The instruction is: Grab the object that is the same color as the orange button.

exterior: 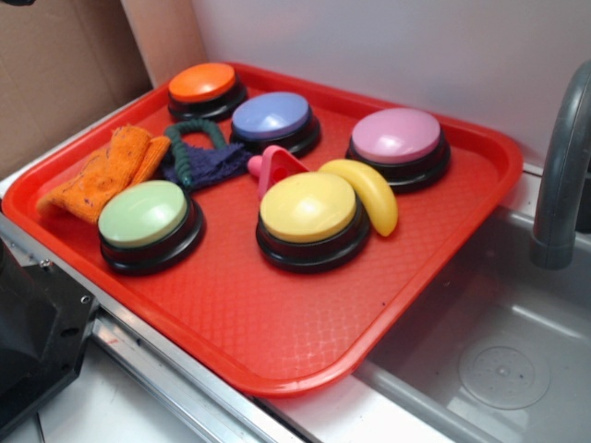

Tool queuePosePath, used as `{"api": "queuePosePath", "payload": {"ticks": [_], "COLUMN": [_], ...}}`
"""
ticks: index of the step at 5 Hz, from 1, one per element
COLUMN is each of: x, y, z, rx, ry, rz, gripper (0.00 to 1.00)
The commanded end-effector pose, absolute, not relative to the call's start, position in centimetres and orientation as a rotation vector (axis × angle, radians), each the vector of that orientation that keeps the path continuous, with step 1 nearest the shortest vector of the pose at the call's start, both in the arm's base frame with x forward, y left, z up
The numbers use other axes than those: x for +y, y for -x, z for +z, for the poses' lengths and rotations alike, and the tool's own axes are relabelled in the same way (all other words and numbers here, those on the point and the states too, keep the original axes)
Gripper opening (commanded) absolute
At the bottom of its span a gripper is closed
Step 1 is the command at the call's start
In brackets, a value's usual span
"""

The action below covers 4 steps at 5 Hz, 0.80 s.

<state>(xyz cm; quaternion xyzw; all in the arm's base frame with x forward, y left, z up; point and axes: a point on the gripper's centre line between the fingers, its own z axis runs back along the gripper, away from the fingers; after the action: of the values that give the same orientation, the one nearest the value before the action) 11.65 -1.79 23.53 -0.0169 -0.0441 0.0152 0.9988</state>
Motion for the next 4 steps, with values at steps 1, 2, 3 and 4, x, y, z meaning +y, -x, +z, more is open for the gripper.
{"api": "queuePosePath", "payload": {"ticks": [1,2,3,4], "x": [-1.8,-0.1,1.9,4.6], "y": [-11.7,-12.2,-12.5,-12.8], "z": [23.5,22.6,20.8,18.4], "rx": [-0.088,-0.096,-0.114,-0.103], "ry": [0.034,0.041,0.036,0.032], "rz": [0.03,0.117,0.258,0.373], "gripper": [1.0,1.0,1.0,1.0]}}
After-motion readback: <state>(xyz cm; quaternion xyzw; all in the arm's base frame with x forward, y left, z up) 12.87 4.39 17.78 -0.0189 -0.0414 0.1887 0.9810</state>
